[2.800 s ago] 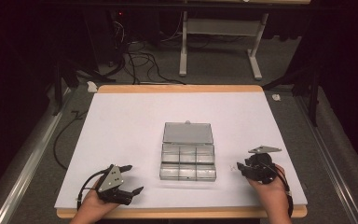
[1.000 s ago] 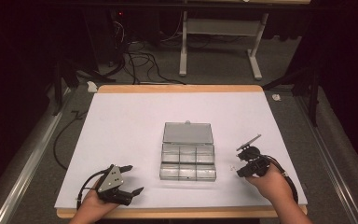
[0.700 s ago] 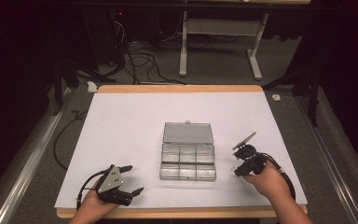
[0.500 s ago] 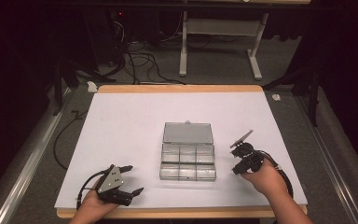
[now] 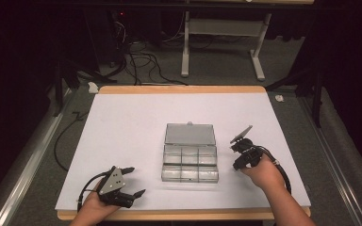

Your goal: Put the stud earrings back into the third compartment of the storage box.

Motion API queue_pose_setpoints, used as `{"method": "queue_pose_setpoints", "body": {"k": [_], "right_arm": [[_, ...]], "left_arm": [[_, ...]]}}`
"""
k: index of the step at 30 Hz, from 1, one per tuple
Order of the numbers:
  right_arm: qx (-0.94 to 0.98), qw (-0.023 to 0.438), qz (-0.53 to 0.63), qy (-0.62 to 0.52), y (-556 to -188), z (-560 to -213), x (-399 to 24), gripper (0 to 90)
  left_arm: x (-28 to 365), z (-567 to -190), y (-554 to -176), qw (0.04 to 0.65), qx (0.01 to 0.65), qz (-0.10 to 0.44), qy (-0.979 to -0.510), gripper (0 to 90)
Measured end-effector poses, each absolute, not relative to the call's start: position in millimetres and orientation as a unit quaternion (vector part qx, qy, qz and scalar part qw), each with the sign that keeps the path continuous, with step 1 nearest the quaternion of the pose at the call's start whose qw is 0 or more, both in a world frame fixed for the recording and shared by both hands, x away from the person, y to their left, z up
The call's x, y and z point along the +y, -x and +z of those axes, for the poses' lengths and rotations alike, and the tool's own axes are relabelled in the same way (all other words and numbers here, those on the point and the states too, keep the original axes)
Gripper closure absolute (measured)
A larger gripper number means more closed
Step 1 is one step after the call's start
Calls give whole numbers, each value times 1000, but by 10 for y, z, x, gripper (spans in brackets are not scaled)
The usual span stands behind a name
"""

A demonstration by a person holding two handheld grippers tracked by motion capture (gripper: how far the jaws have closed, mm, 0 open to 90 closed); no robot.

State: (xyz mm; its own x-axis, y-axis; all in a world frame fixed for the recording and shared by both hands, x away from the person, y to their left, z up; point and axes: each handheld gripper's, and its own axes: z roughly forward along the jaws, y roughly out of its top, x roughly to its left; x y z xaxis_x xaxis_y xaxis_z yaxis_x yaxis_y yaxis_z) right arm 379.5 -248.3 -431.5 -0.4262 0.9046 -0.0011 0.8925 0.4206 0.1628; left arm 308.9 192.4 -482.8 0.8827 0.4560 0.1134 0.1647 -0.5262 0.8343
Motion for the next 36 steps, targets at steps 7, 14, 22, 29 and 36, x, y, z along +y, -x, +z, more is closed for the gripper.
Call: {"method": "queue_pose_setpoints", "body": {"k": [7, 14, 22, 29, 36], "right_arm": [[842, 34, 60, -535, -3842, -4362, -2452, 796], [848, 29, 57, -526, -3841, -4347, -2435, 862], [844, 28, 63, -532, -3838, -4275, -2447, 876], [841, 22, 56, -538, -3852, -4343, -2422, 792], [851, 18, 52, -522, -3844, -4364, -2404, 866]], "left_arm": [[1923, -4828, -3091, 451, 181, 160, -859, 153], [1919, -4828, -3095, 449, 181, 159, -861, 153], [1911, -4830, -3092, 445, 180, 160, -863, 153], [1910, -4831, -3090, 445, 179, 161, -862, 153], [1911, -4830, -3085, 446, 178, 163, -862, 153]]}}
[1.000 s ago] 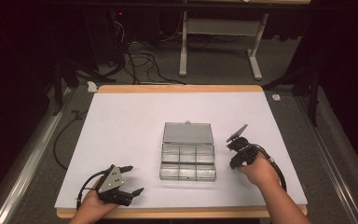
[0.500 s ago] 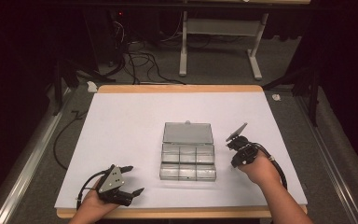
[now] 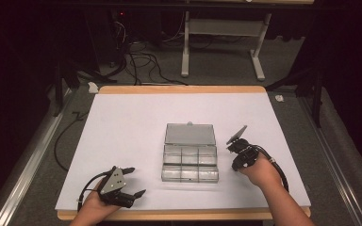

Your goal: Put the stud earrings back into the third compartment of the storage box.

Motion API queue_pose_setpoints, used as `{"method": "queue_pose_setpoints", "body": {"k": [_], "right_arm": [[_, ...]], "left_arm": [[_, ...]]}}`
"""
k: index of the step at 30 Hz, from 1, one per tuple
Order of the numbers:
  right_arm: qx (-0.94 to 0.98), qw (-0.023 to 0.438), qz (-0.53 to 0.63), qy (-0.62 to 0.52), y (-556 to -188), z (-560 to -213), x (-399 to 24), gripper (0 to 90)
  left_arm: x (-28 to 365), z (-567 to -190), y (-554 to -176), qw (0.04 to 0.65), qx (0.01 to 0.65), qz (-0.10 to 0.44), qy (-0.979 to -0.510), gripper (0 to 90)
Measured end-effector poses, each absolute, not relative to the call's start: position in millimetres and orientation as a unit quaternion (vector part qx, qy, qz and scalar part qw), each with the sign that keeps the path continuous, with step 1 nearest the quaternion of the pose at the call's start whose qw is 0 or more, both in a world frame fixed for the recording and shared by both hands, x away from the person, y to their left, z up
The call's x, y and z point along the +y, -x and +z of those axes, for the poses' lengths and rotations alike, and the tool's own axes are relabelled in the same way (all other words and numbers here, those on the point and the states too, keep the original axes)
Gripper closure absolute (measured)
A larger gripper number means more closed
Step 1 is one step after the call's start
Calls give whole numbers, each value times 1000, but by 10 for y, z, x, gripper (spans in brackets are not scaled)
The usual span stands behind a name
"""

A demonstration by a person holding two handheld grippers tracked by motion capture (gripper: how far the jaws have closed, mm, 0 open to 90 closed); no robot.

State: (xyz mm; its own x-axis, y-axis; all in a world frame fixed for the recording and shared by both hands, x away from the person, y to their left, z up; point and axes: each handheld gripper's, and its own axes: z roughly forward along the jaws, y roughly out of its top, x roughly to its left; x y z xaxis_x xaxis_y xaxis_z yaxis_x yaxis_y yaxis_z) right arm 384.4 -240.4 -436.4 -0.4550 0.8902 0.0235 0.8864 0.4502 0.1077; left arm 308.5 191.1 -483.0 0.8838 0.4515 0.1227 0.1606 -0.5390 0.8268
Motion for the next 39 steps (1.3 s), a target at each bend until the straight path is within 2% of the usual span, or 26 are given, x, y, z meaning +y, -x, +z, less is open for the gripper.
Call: {"method": "queue_pose_setpoints", "body": {"k": [20, 39], "right_arm": [[851, 17, 64, -521, -3798, -4185, -2451, 865], [860, 24, 70, -506, -3840, -3955, -2288, 866]], "left_arm": [[1906, -4833, -3083, 445, 179, 163, -862, 153], [1907, -4832, -3079, 446, 179, 165, -861, 153]]}}
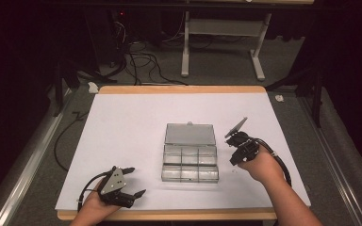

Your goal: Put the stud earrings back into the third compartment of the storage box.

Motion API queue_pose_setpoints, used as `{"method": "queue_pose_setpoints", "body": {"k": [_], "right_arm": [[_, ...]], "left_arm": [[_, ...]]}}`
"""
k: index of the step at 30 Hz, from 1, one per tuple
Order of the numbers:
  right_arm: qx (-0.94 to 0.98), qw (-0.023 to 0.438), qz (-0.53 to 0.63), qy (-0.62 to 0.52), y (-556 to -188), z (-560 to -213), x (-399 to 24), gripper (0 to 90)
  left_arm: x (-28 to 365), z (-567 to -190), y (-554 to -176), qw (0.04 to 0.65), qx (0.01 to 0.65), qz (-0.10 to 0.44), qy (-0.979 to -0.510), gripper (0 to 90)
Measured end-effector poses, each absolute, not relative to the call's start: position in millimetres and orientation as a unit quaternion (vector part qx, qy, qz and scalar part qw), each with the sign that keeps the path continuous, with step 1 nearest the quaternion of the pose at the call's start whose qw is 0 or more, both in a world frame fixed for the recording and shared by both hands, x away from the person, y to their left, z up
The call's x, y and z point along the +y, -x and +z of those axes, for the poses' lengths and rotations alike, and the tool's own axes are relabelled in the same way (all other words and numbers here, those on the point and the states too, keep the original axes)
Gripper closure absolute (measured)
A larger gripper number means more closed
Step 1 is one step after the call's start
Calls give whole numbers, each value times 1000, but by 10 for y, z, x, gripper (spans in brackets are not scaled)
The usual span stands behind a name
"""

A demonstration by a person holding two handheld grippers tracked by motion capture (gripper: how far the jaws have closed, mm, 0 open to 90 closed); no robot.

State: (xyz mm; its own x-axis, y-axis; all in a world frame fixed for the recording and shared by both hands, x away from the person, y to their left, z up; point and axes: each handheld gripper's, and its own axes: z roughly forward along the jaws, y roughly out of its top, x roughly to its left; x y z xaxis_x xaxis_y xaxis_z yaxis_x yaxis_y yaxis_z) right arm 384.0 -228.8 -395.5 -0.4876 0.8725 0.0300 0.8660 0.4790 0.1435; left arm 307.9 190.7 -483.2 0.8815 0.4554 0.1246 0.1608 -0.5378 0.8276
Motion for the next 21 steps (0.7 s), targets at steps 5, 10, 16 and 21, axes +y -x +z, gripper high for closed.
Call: {"method": "queue_pose_setpoints", "body": {"k": [5, 10, 16, 21], "right_arm": [[864, 26, 69, -499, -3857, -3921, -2227, 866], [866, 27, 71, -494, -3878, -3878, -2164, 866], [871, 28, 73, -485, -3916, -3840, -2069, 866], [873, 28, 75, -482, -3938, -3828, -2016, 865]], "left_arm": [[1905, -4833, -3090, 445, 182, 161, -862, 153], [1909, -4830, -3089, 446, 181, 160, -862, 153], [1913, -4830, -3087, 448, 181, 161, -861, 153], [1912, -4831, -3081, 449, 179, 162, -860, 153]]}}
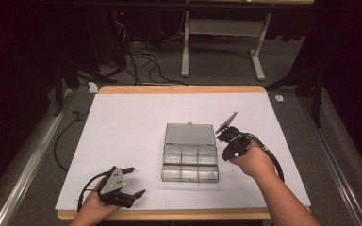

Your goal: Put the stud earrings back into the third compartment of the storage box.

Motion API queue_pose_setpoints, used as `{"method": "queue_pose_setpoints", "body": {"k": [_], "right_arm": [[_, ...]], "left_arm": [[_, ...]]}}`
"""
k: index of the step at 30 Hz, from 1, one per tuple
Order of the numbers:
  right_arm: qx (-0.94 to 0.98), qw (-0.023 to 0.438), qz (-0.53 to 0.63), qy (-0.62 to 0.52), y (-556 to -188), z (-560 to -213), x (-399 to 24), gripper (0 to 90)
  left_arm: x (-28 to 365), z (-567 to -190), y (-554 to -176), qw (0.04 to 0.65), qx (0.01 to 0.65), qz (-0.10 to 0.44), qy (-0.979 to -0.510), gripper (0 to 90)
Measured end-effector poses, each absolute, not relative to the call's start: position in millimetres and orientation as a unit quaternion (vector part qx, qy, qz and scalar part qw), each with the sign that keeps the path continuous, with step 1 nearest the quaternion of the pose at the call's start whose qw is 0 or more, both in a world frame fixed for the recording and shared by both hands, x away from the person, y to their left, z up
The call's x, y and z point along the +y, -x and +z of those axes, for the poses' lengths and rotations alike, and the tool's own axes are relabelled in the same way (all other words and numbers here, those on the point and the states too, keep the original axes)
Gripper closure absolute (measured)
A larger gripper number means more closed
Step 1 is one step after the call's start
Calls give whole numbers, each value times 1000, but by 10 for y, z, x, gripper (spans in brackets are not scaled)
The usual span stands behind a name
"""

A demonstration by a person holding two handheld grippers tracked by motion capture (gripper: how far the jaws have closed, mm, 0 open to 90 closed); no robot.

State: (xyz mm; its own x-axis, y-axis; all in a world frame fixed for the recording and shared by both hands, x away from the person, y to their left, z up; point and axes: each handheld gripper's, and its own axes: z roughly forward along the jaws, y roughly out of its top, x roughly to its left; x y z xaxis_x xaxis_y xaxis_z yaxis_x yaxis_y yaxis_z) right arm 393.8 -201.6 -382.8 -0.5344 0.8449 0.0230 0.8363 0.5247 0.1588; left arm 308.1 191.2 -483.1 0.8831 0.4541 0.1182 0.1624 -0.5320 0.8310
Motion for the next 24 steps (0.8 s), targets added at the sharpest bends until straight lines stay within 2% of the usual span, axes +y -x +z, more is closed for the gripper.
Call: {"method": "queue_pose_setpoints", "body": {"k": [12, 24], "right_arm": [[880, 28, 78, -467, -3993, -3788, -1827, 866], [891, 19, 70, -448, -4088, -3903, -1607, 865]], "left_arm": [[1909, -4830, -3084, 447, 179, 163, -862, 153], [1912, -4830, -3095, 447, 180, 157, -862, 152]]}}
